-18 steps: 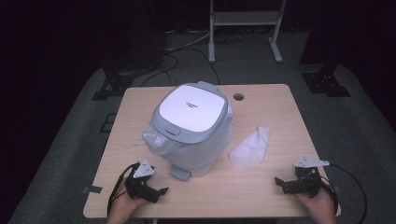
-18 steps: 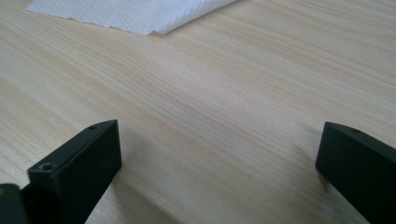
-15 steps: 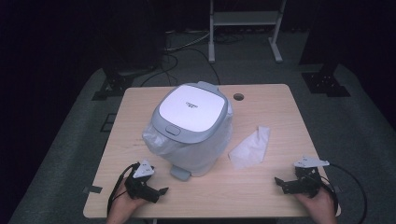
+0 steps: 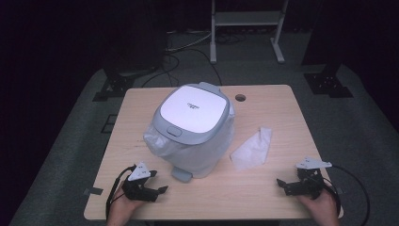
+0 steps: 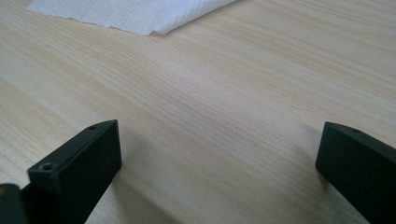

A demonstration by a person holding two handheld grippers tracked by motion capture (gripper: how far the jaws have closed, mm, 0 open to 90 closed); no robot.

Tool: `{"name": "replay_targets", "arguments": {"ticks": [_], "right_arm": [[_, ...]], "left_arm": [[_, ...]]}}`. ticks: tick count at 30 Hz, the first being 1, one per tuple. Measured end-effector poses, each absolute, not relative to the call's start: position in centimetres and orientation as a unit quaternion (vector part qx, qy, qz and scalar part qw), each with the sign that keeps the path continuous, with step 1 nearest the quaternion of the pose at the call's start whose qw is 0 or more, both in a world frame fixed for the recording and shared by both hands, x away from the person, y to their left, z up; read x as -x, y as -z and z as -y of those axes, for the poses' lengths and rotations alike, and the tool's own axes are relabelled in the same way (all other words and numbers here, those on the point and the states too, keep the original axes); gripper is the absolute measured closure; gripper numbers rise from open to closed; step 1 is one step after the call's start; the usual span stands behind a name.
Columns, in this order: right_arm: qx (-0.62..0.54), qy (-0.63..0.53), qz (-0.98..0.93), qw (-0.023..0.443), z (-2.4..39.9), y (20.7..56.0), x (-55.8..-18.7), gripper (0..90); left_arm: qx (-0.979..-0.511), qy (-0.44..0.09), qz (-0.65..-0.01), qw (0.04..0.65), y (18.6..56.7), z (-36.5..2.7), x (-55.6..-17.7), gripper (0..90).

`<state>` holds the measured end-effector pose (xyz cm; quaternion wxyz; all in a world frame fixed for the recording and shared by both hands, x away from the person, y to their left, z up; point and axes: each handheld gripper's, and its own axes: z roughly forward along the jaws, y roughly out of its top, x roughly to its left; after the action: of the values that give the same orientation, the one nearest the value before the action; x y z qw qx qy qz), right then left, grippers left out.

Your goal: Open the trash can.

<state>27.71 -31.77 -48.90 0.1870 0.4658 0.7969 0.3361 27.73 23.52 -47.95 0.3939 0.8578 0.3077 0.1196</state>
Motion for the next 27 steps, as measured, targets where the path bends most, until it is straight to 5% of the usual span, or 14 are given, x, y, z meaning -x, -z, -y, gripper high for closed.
{"name": "replay_targets", "arguments": {"ticks": [7, 17, 27], "right_arm": [[-0.466, -0.336, -0.797, 0.187, 31.8, 48.9, -27.7, 0.0], [-0.466, -0.336, -0.797, 0.187, 31.8, 48.9, -27.7, 0.0], [-0.466, -0.336, -0.797, 0.187, 31.8, 48.9, -27.7, 0.0]], "left_arm": [[-0.844, -0.123, -0.303, 0.425, 47.2, -23.4, -27.1, 44.4], [-0.837, -0.094, -0.292, 0.453, 46.2, -23.5, -26.9, 83.7], [-0.829, -0.084, -0.289, 0.471, 45.8, -22.7, -27.1, 90.0]]}}
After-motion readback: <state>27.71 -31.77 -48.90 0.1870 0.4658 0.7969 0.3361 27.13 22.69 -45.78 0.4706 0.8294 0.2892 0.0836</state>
